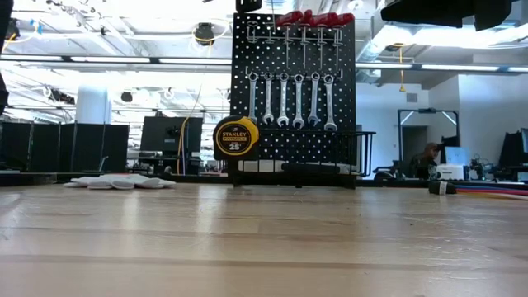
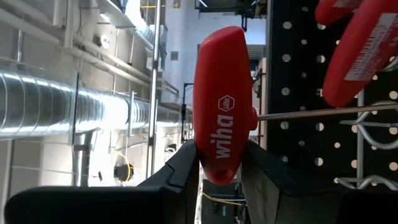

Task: Hang tools onto peg board
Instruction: Hang the red allen wrench on the peg board, then return to Home Position

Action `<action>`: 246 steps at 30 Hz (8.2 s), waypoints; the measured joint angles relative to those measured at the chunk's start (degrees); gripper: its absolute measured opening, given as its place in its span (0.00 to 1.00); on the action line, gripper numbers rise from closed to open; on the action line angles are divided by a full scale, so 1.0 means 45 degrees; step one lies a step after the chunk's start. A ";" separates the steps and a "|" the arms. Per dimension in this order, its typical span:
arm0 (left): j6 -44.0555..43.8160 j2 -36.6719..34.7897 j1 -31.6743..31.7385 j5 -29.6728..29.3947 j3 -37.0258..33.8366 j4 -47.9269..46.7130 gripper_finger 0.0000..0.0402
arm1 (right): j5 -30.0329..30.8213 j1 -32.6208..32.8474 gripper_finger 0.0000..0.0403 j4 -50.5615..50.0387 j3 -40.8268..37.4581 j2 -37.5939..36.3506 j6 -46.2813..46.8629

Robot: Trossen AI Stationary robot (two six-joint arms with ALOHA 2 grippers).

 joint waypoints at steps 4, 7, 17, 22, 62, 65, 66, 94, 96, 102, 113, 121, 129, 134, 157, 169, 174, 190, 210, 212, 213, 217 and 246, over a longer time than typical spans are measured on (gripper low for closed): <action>-0.0005 -0.0099 0.0000 -0.0003 0.0000 -0.0042 0.21 | -0.0003 0.0000 0.50 -0.0015 0.0000 0.0000 0.0008; 0.0002 -0.0099 0.0000 -0.0008 0.0000 -0.0170 0.21 | -0.0005 0.0000 0.50 -0.0019 0.0000 0.0000 0.0024; -0.0365 -0.0099 0.0333 -0.0160 0.0000 -0.1205 0.21 | -0.0005 0.0000 0.50 -0.0015 0.0000 0.0000 0.0024; -0.0581 -0.0099 0.0418 -0.0285 0.0000 -0.1286 0.21 | -0.0015 0.0000 0.50 -0.0015 0.0000 0.0000 0.0024; -0.2411 -0.0468 0.0714 0.0609 -0.0204 -0.1486 0.21 | -0.0335 -0.0083 0.50 -0.0264 0.0000 0.0000 0.0359; -0.2737 -0.0468 0.0740 0.0617 -0.0204 -0.1829 0.22 | -0.0335 -0.0083 0.50 -0.0262 0.0000 0.0000 0.0359; -0.2856 -0.0468 0.0752 0.0619 -0.0204 -0.1973 0.22 | -0.0335 -0.0083 0.50 -0.0262 0.0000 0.0000 0.0359; -0.2739 -0.0458 0.0974 0.0607 -0.0228 -0.2031 0.22 | -0.0335 -0.0083 0.50 -0.0267 0.0000 0.0000 0.0335; -0.2353 -0.0458 0.0918 0.0489 -0.0228 -0.1343 0.22 | -0.0335 -0.0083 0.50 -0.0272 0.0000 0.0000 0.0335; -0.1832 -0.0468 0.0801 0.0446 -0.0228 -0.0361 0.22 | -0.0335 -0.0083 0.50 -0.0270 0.0000 0.0000 0.0335; -0.3165 -0.0467 0.0806 0.0609 -0.0223 -0.1727 0.22 | -0.0335 -0.0083 0.50 -0.0277 0.0000 0.0000 0.0335; -0.2482 0.0224 0.0816 0.0446 -0.0204 -0.1597 0.22 | -0.0335 -0.0083 0.50 -0.0258 0.0000 -0.0005 0.0340; -0.0493 0.1224 0.0811 0.0172 -0.0209 -0.0399 0.22 | -0.0359 -0.0061 0.50 -0.0335 0.0005 -0.0005 0.0340; -0.0833 0.1205 0.0716 -0.0033 -0.0205 -0.0330 0.23 | -0.0408 -0.0058 0.50 -0.0362 0.0005 -0.0005 0.0340; -0.1382 0.1052 0.0302 -0.1325 0.0253 -0.0839 0.50 | -0.0432 0.0115 0.50 -0.0357 0.0005 -0.0005 0.0229; -0.8980 -0.1518 0.0281 -0.1801 0.0277 -0.6341 0.47 | -0.0291 0.1410 0.50 -0.0238 0.0000 -0.1016 0.0108; -1.5292 -0.2731 0.0426 -0.0437 0.0282 -1.2116 0.44 | -0.1631 0.1476 0.50 -0.0320 -0.0556 -0.1676 0.0793; -2.4277 -0.5763 -0.1367 0.0367 -0.8616 -1.3112 0.31 | -0.9920 -0.1280 0.44 -0.4470 -0.1171 -0.3089 0.6959; -2.5968 -0.9021 -0.6569 0.1558 -1.4929 -0.2316 0.20 | -1.4624 -0.2252 0.02 -1.2206 0.0079 -0.7928 0.8297; -2.5410 -1.0475 -0.6274 0.2409 -1.5202 -0.2378 0.15 | -1.4705 -0.2449 0.03 -1.2276 -0.0240 -0.9117 0.7840; -2.5134 -1.1244 -0.6076 0.2806 -1.5319 -0.2397 0.13 | -1.4888 -0.2608 0.04 -1.2361 -0.0397 -0.9702 0.7705; -2.4454 -1.4002 -0.4932 0.4528 -1.5782 -0.2403 0.03 | -1.6422 -0.3432 0.04 -1.2390 -0.1159 -1.1707 0.7401; -2.5091 -2.1102 -0.0500 1.0338 -2.0161 -0.2848 0.00 | -2.2507 -0.9822 0.01 -0.7445 -0.7007 -1.8290 0.9689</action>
